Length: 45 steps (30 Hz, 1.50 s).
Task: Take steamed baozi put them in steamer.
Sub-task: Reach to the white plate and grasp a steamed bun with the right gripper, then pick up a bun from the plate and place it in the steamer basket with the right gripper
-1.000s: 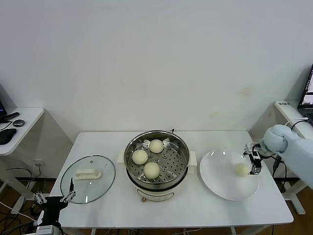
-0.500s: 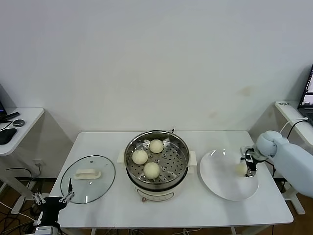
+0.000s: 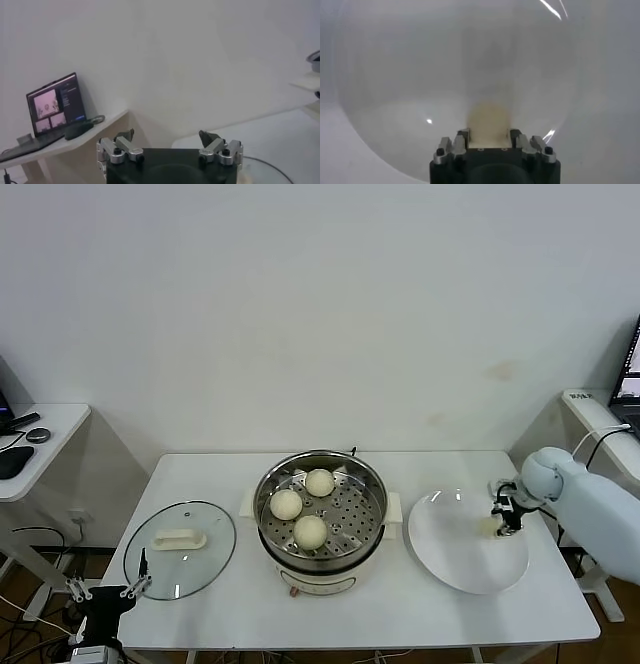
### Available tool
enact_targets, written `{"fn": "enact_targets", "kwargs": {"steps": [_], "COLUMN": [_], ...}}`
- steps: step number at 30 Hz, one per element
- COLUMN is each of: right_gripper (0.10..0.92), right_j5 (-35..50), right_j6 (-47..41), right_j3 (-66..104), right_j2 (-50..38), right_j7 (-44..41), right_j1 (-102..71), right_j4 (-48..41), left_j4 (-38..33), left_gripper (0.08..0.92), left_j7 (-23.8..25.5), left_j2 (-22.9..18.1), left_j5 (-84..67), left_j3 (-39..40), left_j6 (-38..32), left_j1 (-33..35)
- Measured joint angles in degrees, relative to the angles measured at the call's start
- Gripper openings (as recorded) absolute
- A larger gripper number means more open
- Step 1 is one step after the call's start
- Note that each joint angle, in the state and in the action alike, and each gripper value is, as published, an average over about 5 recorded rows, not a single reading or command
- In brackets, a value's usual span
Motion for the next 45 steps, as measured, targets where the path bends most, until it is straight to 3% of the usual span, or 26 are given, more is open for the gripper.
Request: {"fn": "enact_targets", "kwargs": {"steps": [12,26,34,45], "right_gripper": [0.461,0.467,0.467,0.467], "right_j5": [17.7,43.6,48.6,48.6], "right_j6": [-8.6,-22.9,-26.7,-28.9], "right_j3": [-19.0,-37.3,-41.2,-43.6], "right_j2": [-2.4,6.1,13.1,19.4], "right_j7": [1.9,10.8,14.3,16.5], "right_j1": [22.5,45.2,46.0,42.4], "right_j4": [14.1,29.8,30.3,27.1], "left_j4": [0.0,-0.5,-0.7,-0.8], "left_gripper": [0.823,0.823,0.823,0.823], "left_j7": [0.1,0.4,0.3,0.2], "left_j2": [0.7,1.9,1.4,0.9], "left_j5": [-0.1,-0.4,-0.9,-1.2], "left_j3": [1.5,1.4,0.6,0.2], "left_j6": [0.2,0.7,0.7,0.6], "left_j1": [-1.4,-2.1,-1.8,-1.9]}}
